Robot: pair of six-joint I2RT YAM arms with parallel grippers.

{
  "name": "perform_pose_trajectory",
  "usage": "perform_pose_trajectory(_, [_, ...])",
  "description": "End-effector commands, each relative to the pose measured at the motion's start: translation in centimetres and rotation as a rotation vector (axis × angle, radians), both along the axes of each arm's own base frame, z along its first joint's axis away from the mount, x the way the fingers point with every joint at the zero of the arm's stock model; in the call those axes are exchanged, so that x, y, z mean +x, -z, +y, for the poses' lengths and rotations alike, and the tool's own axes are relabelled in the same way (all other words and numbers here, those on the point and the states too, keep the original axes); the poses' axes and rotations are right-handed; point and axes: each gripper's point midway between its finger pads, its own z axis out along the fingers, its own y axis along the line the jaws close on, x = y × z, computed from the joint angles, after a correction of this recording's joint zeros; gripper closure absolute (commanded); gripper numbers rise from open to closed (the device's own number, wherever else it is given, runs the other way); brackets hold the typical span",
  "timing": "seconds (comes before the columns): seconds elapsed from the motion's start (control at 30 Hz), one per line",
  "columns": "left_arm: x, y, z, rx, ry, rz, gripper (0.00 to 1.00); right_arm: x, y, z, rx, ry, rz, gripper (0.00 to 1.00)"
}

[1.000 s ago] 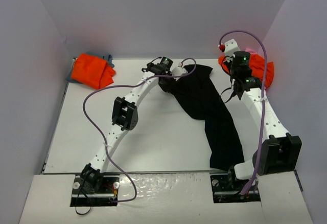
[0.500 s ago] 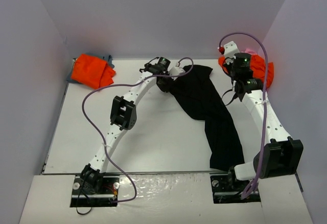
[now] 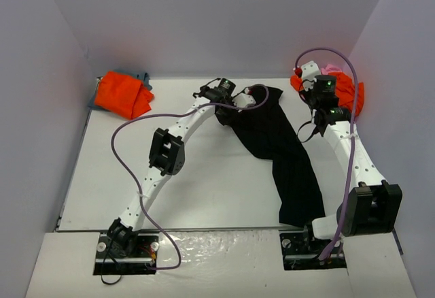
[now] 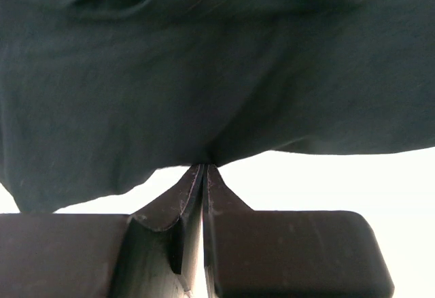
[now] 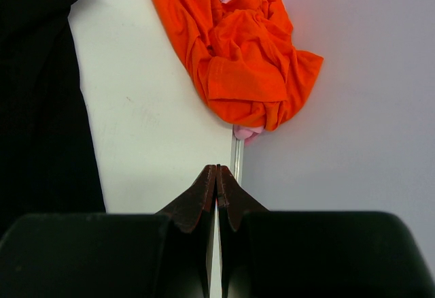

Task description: Fold and stack the t-shirts

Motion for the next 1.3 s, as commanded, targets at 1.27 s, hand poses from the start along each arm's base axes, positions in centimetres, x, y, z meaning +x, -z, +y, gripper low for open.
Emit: perform_pose_trajectory(1.27, [4.5,1.7,9.0,-0.04,-0.146,0.105,1.0,-3.7,4.1,6.9,0.069,-0.337,0.24,1.0])
